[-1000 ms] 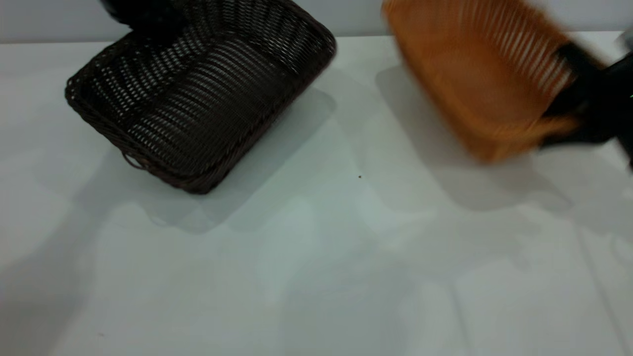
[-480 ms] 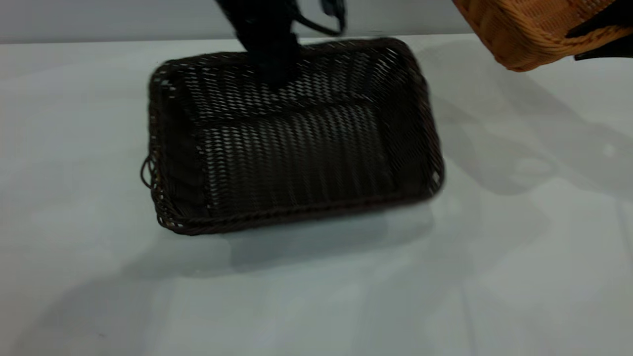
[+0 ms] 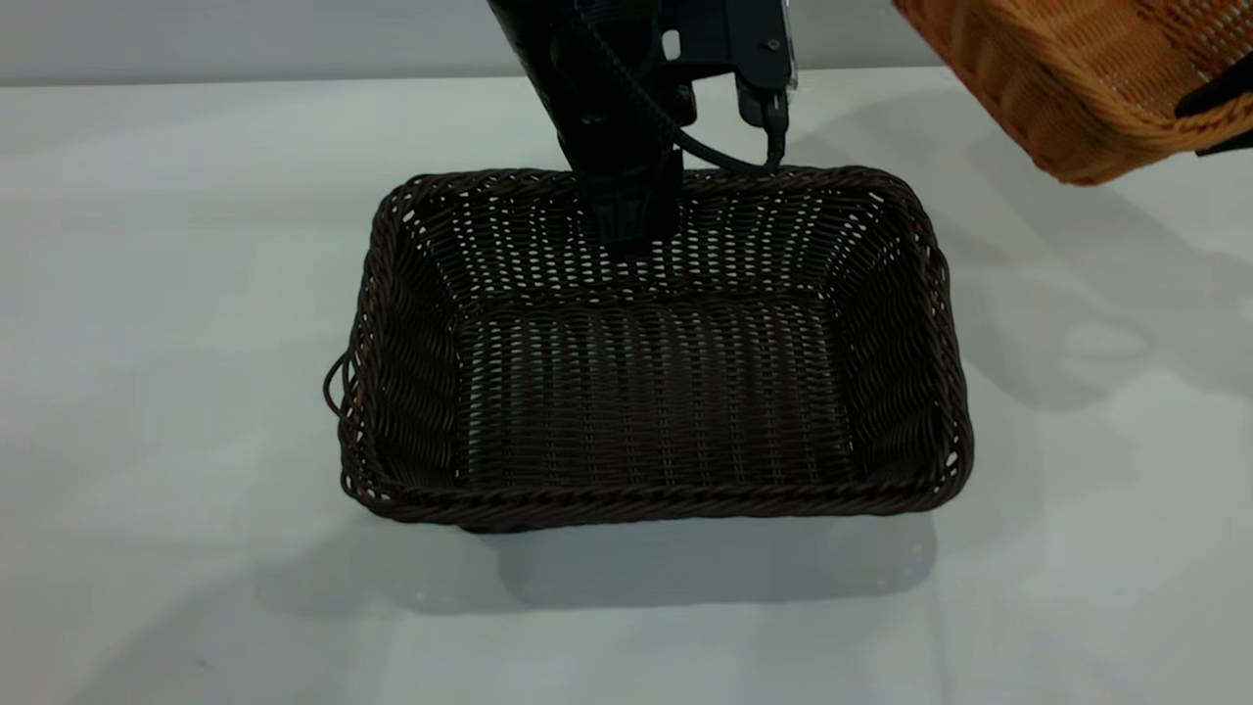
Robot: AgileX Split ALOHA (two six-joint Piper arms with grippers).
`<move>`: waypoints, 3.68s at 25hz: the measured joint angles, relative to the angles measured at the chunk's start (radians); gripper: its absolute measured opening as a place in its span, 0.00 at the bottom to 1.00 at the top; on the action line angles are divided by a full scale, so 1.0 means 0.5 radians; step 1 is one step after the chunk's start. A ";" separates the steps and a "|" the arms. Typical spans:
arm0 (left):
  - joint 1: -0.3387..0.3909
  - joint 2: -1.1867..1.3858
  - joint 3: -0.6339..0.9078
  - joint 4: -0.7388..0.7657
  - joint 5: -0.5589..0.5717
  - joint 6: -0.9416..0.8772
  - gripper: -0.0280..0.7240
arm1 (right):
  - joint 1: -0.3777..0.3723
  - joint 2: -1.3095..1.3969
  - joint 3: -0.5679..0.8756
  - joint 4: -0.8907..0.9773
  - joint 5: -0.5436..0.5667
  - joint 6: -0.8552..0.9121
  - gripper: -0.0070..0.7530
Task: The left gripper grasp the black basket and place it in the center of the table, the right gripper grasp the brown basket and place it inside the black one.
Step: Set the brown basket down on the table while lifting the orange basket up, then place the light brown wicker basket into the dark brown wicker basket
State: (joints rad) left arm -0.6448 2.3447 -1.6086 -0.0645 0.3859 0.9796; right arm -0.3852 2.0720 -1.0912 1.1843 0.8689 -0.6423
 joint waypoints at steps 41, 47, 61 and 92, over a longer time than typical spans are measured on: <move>1.151 -0.520 0.003 0.100 0.438 -1.162 0.67 | 0.856 -0.049 -0.299 -1.209 0.364 0.932 0.19; 1.151 -0.520 0.003 0.051 0.392 -1.162 0.67 | 1.145 -0.060 -0.300 -1.241 0.348 0.959 0.19; 1.151 -0.520 0.003 0.046 0.379 -1.162 0.67 | 1.368 -0.063 -0.177 -1.357 0.113 0.868 0.19; 1.151 -0.520 0.003 0.044 0.403 -1.154 0.67 | 1.407 0.022 -0.198 -1.544 -0.174 0.832 0.76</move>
State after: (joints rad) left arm -0.0694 2.0846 -1.6071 -0.0422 0.5873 0.4024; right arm 0.3184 2.0832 -1.1903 0.4121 0.7820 -0.2260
